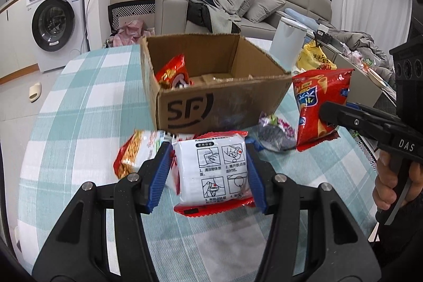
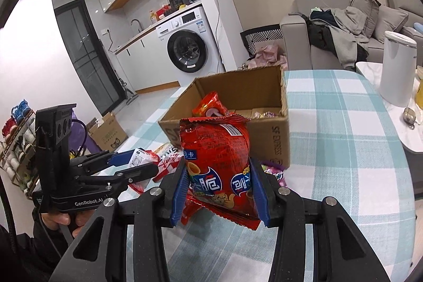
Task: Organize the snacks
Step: 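Lift both held packets and carry them over the box opening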
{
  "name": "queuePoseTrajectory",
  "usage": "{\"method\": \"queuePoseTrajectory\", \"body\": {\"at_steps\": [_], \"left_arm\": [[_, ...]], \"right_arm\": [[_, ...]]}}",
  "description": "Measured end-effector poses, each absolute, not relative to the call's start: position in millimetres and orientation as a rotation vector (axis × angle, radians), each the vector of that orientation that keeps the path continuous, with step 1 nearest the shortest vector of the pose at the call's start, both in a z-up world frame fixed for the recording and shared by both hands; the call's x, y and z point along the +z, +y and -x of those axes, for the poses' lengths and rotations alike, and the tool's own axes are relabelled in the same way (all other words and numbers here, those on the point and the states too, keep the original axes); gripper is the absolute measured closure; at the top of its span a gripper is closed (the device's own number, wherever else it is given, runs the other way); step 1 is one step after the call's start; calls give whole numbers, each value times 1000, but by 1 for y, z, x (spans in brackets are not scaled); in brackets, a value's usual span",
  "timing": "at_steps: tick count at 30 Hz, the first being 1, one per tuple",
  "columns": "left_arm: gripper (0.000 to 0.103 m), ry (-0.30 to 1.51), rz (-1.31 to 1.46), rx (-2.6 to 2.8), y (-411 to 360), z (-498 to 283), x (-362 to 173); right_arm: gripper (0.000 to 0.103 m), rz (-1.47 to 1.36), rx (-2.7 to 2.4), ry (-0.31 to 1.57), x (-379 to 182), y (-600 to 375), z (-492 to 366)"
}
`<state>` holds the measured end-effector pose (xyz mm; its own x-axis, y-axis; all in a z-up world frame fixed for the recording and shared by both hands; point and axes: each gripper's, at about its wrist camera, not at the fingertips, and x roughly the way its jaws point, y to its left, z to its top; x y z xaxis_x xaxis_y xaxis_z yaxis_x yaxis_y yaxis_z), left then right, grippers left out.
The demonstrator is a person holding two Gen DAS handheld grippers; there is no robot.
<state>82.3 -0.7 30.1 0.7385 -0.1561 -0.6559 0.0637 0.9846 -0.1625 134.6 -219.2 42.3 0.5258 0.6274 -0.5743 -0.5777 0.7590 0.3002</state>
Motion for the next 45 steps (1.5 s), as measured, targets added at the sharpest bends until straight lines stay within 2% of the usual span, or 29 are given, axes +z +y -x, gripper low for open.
{"method": "queuePoseTrajectory", "body": {"at_steps": [17, 45], "left_arm": [[51, 675, 133, -106, 1, -118, 63], [51, 651, 108, -65, 3, -194, 81]], "right_arm": [[59, -89, 706, 685, 61, -217, -157], [59, -139, 662, 690, 73, -204, -215]]}}
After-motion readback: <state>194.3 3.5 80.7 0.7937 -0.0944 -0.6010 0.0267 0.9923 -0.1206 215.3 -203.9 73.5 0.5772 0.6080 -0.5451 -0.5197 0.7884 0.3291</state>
